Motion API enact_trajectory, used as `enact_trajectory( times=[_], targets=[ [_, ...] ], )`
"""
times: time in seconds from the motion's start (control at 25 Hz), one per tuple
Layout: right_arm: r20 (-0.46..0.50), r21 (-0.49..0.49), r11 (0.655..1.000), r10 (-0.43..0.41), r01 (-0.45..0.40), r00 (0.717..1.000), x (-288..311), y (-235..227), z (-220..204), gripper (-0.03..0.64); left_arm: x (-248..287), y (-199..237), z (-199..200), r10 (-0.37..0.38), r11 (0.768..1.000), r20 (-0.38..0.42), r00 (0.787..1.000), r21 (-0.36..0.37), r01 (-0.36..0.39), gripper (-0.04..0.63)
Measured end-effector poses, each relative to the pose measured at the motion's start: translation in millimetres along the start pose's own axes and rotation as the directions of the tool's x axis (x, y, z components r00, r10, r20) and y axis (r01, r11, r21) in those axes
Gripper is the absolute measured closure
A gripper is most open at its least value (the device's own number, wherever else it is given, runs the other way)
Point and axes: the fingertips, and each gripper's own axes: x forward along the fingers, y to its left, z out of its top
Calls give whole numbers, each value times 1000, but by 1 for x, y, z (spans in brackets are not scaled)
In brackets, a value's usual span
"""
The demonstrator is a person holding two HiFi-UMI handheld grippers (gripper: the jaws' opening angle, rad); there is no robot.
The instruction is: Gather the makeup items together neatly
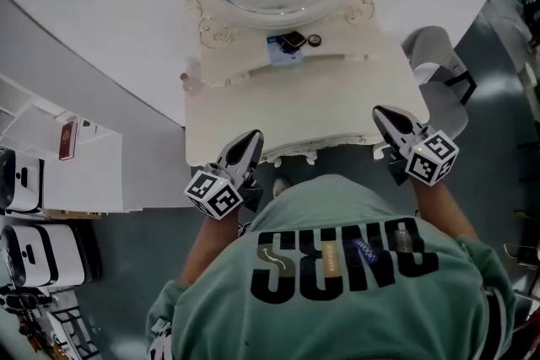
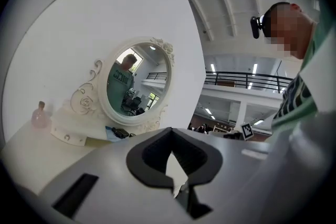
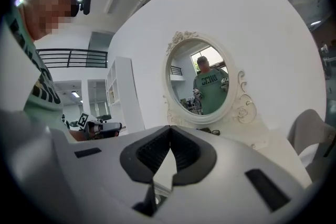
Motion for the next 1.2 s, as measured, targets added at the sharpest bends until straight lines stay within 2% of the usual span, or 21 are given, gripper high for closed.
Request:
enact_trajectory(
  times=[0.2, 0.4, 0.6, 0.84, 1.0, 1.2],
  targets=[
    [-8, -11, 998, -58, 58, 998, 90, -12, 25, 621, 35, 82, 43, -80, 997, -76, 994, -1, 80, 595],
    [-57, -17, 997, -82, 81, 995, 147, -39, 23, 621, 67, 140, 59, -95, 995, -101, 990, -15, 94, 595],
    [-98, 4, 998, -56, 56, 994, 166, -80, 16, 621, 99, 159, 52, -43, 999, -92, 995, -31, 41, 595],
    [-172, -1, 999, 44, -45, 984, 183, -129, 7, 621, 135, 152, 42, 61, 997, -54, 997, -48, -64, 595],
    [-217, -37, 994, 94, -105, 972, 212, -156, 3, 615, 151, 157, 36, 118, 992, -43, 992, -47, -120, 595],
    [-304, -112, 983, 106, -146, 947, 265, -180, -21, 503, 165, 176, 24, 159, 985, -62, 985, -50, -162, 595]
  ],
)
